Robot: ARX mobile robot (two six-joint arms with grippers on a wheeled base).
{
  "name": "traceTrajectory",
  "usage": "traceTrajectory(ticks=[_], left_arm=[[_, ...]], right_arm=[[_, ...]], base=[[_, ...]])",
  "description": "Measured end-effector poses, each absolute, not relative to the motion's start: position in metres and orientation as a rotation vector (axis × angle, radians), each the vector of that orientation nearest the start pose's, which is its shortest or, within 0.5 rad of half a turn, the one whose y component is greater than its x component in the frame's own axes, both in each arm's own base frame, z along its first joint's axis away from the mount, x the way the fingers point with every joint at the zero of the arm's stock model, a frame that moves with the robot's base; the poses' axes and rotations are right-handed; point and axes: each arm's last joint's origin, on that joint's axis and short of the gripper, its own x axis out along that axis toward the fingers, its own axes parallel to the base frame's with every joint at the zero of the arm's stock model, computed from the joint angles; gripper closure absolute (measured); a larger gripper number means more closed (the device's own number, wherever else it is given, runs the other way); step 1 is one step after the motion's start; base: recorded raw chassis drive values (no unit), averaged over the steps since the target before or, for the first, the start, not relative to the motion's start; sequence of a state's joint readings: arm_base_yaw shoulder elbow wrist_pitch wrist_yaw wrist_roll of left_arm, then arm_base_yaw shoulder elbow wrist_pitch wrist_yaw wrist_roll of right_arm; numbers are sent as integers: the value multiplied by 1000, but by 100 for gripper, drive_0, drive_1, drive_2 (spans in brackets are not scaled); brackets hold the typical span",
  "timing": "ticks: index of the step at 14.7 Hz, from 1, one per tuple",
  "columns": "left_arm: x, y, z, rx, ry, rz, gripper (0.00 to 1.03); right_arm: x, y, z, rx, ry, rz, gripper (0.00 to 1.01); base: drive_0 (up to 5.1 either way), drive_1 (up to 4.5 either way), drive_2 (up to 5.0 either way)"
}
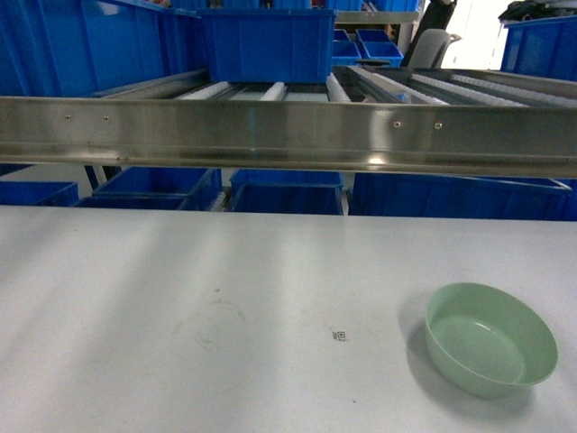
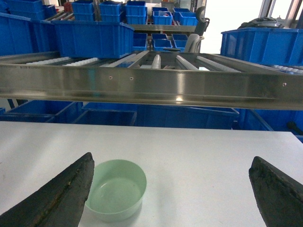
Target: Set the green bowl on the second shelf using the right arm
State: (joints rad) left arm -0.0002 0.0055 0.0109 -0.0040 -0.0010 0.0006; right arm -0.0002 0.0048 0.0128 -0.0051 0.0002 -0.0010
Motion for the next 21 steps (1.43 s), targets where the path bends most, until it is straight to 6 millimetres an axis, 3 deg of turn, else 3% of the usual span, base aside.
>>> traceTrajectory(ticks=[12,14,19,21], left_arm=[[97,0,166,1,-1,1,5],[97,0,166,1,-1,1,5],[97,0,166,1,-1,1,5],[97,0,166,1,-1,1,5]], right_arm=[[97,0,167,-1,-3,0,3],[99,6,174,-14,-69,6,3],[129,15,176,-67,-6,8,3],[158,17,198,-118,73,74,3]], base=[[0,0,0],[0,0,0],[0,0,0],[0,0,0]])
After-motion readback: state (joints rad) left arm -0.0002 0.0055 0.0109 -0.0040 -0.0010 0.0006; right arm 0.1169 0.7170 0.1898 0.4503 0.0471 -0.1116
